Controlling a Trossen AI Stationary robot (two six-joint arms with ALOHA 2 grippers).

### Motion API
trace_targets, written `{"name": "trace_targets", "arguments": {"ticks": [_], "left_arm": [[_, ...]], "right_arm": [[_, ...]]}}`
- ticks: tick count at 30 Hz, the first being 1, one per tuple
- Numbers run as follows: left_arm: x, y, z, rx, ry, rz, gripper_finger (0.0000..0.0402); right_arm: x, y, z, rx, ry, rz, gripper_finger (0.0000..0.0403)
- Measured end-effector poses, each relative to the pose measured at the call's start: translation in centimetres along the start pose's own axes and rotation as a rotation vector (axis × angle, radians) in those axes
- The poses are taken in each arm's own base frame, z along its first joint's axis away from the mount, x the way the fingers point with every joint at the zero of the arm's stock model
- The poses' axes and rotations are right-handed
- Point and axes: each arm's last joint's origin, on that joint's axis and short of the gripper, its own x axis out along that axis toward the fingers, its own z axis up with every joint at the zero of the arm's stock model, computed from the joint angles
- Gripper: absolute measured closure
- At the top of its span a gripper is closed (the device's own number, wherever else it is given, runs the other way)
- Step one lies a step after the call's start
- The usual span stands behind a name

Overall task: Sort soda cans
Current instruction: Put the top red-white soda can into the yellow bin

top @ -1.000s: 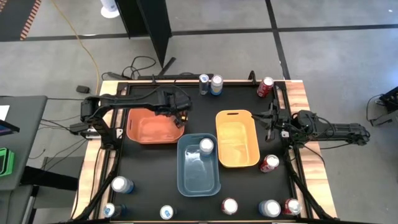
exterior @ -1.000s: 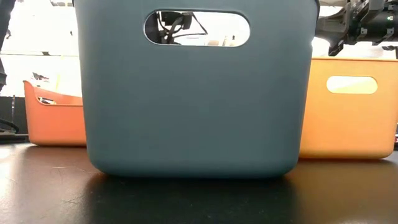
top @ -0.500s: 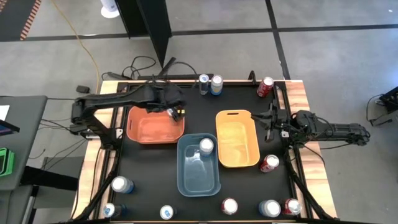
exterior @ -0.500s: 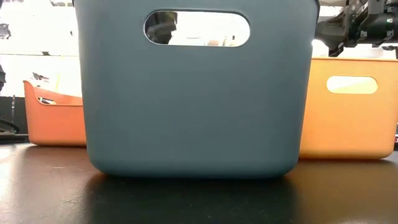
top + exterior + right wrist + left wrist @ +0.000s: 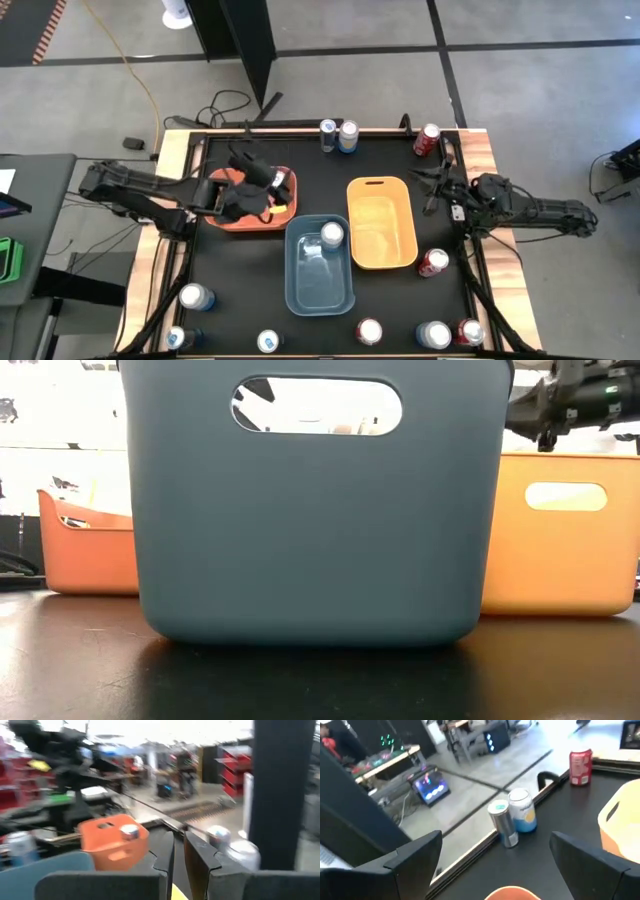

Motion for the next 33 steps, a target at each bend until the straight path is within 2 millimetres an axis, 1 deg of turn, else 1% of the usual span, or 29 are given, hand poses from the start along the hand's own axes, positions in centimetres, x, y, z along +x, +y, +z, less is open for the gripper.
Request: {"name": "trace_targets", "arguments": {"ticks": [4, 7, 9, 12, 15, 17, 19, 22, 25, 29, 33], "left_arm": [[-0.1, 0.7, -2.9, -0.009, -0.019, -0.049, 0.0036], [-0.3, 1.7, -4.0, -0.058, -0.067, -0.097, 0.0036], [-0.5, 2.2, -4.4, -0.066, -0.107, -0.152, 0.0036], [-0.7, 3.2, -4.4, -0.062, -0.182, -0.227, 0.0036], [-0.9, 4.3, -3.9, -0.043, -0.25, -0.277, 0.0036], [-1.0, 4.9, -3.6, -0.025, -0.287, -0.309, 0.0036], [-1.0, 5.4, -3.5, -0.021, -0.308, -0.348, 0.0036], [-0.8, 5.5, -3.8, -0.001, -0.288, -0.398, 0.0036], [-0.7, 5.3, -4.3, 0.017, -0.241, -0.419, 0.0036], [-0.6, 5.2, -4.7, 0.019, -0.21, -0.429, 0.0036], [-0.6, 5.1, -4.7, 0.017, -0.211, -0.447, 0.0036]], "right_arm": [[1.0, -0.5, 0.8, -0.016, 0.044, -0.16, 0.0318], [2.0, -0.9, 2.1, -0.011, 0.076, -0.278, 0.0281], [2.7, -1.1, 2.9, 0.003, 0.12, -0.349, 0.0247], [3.9, -1.6, 3.6, 0.034, 0.201, -0.471, 0.0187], [5.2, -2.2, 4.4, 0.088, 0.261, -0.565, 0.0131], [6.2, -2.7, 4.9, 0.127, 0.301, -0.63, 0.0103], [7.1, -3.3, 5.4, 0.155, 0.343, -0.698, 0.0082], [8.6, -4.8, 5.8, 0.178, 0.416, -0.818, 0.0068], [9.7, -6.8, 5.8, 0.211, 0.499, -0.953, 0.0065], [10.7, -9.3, 4.8, 0.245, 0.614, -1.105, 0.0065], [11.5, -11.2, 3.6, 0.265, 0.666, -1.173, 0.0063]]}}
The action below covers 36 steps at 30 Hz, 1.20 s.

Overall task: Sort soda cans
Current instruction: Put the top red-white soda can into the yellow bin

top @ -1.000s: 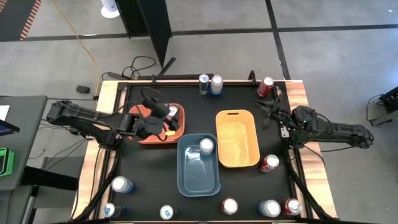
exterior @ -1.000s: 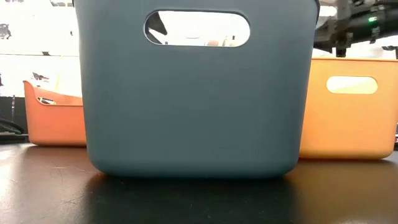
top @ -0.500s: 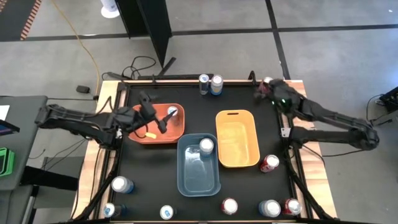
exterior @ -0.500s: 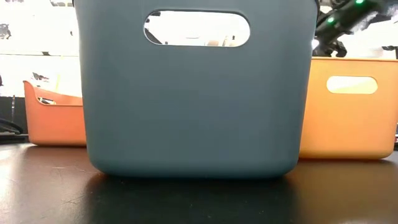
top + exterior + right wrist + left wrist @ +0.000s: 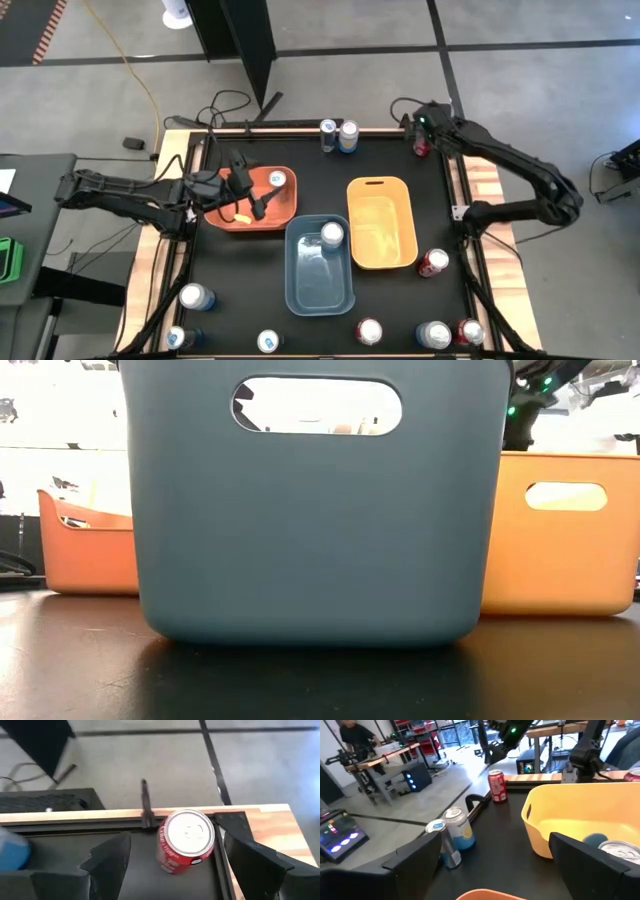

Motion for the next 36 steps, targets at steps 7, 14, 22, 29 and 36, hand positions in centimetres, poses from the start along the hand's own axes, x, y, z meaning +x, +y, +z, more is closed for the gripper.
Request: {"name": "trace_targets", "arguments": {"ticks": [7, 14, 22, 29, 36], "left_arm": [[0.0, -0.1, 0.0, 0.005, -0.002, -0.026, 0.0036], [0.0, -0.1, -0.1, 0.012, 0.004, -0.027, 0.0036], [0.0, -0.1, -0.1, 0.014, 0.008, -0.028, 0.0036], [0.0, -0.2, -0.3, 0.017, 0.026, -0.052, 0.0036], [0.0, -0.2, -0.3, 0.017, 0.025, -0.052, 0.0036]], "right_arm": [[2.4, -0.3, 0.0, 0.045, 0.087, -0.048, 0.0032], [2.6, -0.3, 0.2, 0.085, 0.074, -0.045, 0.0004], [3.9, 0.3, -0.4, 0.097, 0.113, -0.084, 0.0007], [4.8, 0.7, -0.5, 0.122, 0.108, -0.143, 0.0008], [6.7, 1.1, -1.2, 0.117, 0.151, -0.199, 0.0008]]}}
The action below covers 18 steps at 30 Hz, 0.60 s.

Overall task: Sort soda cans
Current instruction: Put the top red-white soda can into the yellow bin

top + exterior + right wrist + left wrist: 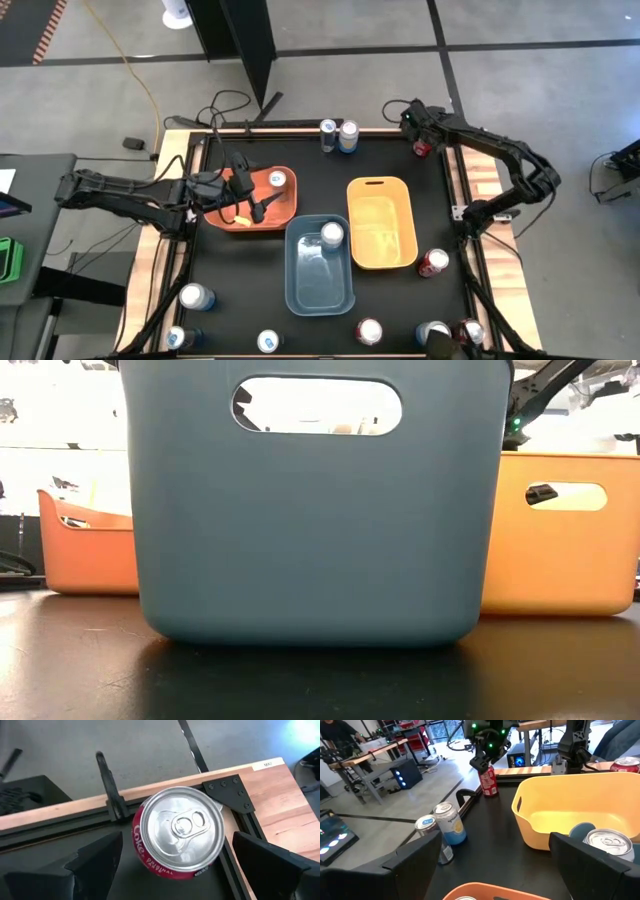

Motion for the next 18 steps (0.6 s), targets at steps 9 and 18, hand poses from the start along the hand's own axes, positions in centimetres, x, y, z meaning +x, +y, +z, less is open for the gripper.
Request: {"name": "trace_targets", "arguments": {"ticks": [9, 18], "left_arm": [[0.0, 0.0, -0.2, 0.002, 0.004, 0.001, 0.0036], [0.0, 0.0, -0.2, 0.003, 0.004, 0.001, 0.0036]], "right_arm": [[1.2, 0.4, 0.2, 0.051, 0.007, -0.042, 0.0008], [1.4, 0.5, 0.1, 0.069, 0.018, -0.043, 0.001]]}}
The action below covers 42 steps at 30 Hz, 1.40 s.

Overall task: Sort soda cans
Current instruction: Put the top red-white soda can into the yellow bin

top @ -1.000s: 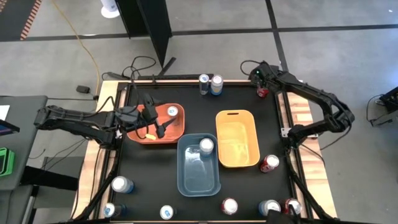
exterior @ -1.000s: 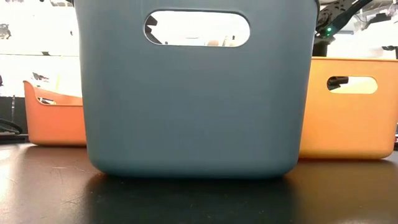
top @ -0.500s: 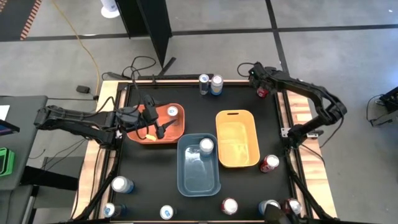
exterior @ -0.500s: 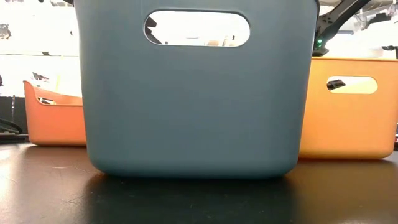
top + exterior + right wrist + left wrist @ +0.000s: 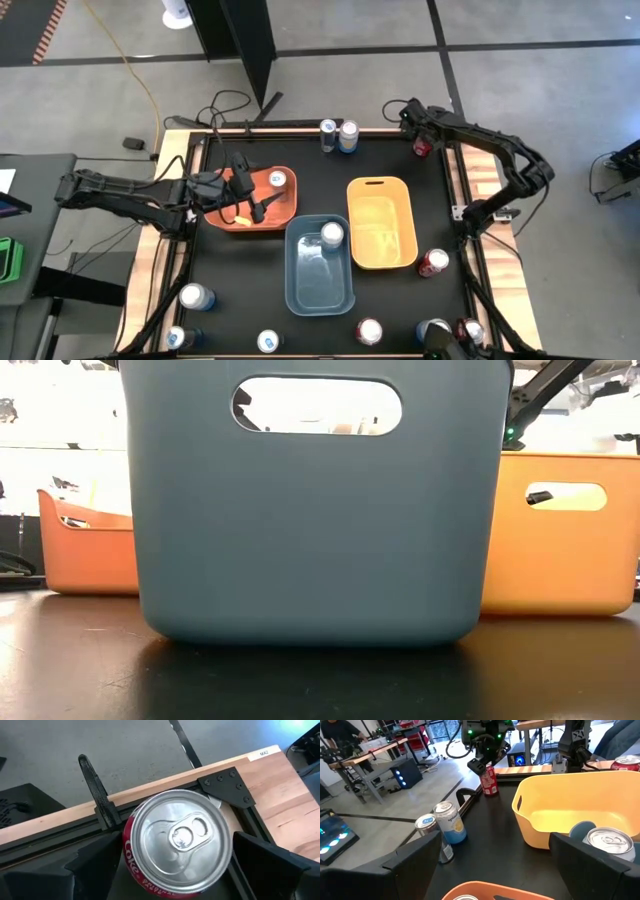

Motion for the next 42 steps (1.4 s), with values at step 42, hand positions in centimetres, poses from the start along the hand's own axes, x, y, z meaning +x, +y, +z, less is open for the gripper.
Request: {"name": "trace_targets", "arguments": {"ticks": [42], "left_arm": [[0.0, 0.0, -0.2, 0.0, 0.021, -0.002, 0.0036]], "right_arm": [[-0.1, 1.6, -1.9, -0.026, 0.047, 0.036, 0.0079]]}}
